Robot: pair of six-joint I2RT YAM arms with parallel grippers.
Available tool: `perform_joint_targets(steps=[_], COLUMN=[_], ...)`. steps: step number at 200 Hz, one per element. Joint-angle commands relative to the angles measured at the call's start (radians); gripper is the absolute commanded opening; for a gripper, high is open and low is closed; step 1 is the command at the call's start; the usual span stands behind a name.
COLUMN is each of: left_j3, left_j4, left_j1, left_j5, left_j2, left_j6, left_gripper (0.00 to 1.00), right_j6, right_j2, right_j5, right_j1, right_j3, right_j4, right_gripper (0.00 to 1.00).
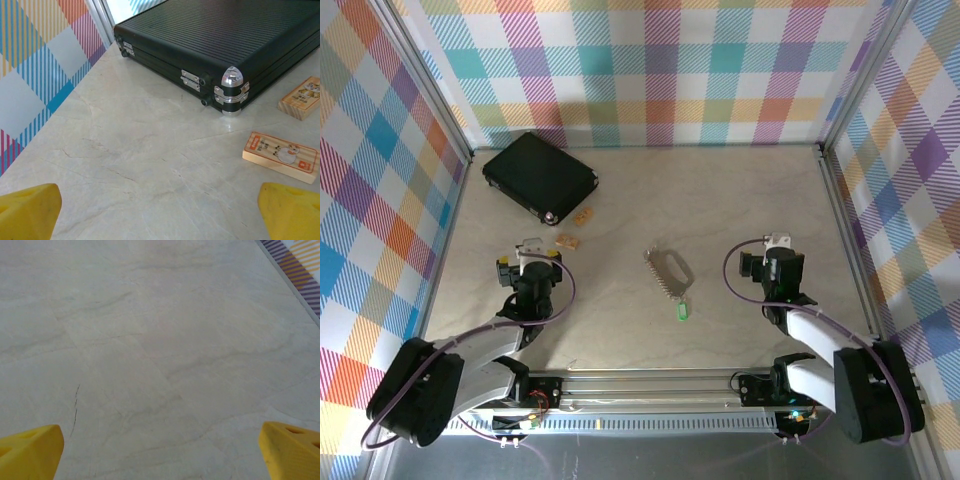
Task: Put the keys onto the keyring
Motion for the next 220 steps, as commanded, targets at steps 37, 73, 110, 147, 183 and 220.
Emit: perform_joint_targets(steps=[37,73,110,147,183,220], left_j3=[0.048,0.049,0.012,0.001,0.032,0.110], left_j4=[0.278,0.446,0.721,0.709,0.625,0.489], left_j1=[0.063,0.071,0.088,0.099,0.126,0.203], left_j5=[0.072,0.088,0.122,0.178,0.226,0.331], left_j2=[0.180,0.284,0.460,0.451,0.435,0.473], left_j6=[0.041,0.071,0.082,0.071,0.053,-0.014], left_gripper=[1.00,1.00,1.00,1.00,1.00,1.00], right_j6=[-0.014,-0.020,0.027,0.015,0.027,0.028], right_j2=[0.132,0.192,0.311,0.423,0.416,0.416], right_j5=[-0.080,-0.120,-0.218,-0.259,-0.256,-0.265], right_j1=[-0.039,-0.060,-0.126,-0.132,-0.138,-0.144], right_j3=[0.070,0.071,0.059,0.089,0.106,0.107], right_j4=[0.202,0.321,0.491,0.548,0.495,0.495], right_gripper=[0.99,0.99,0.99,0.99,0.99,0.99])
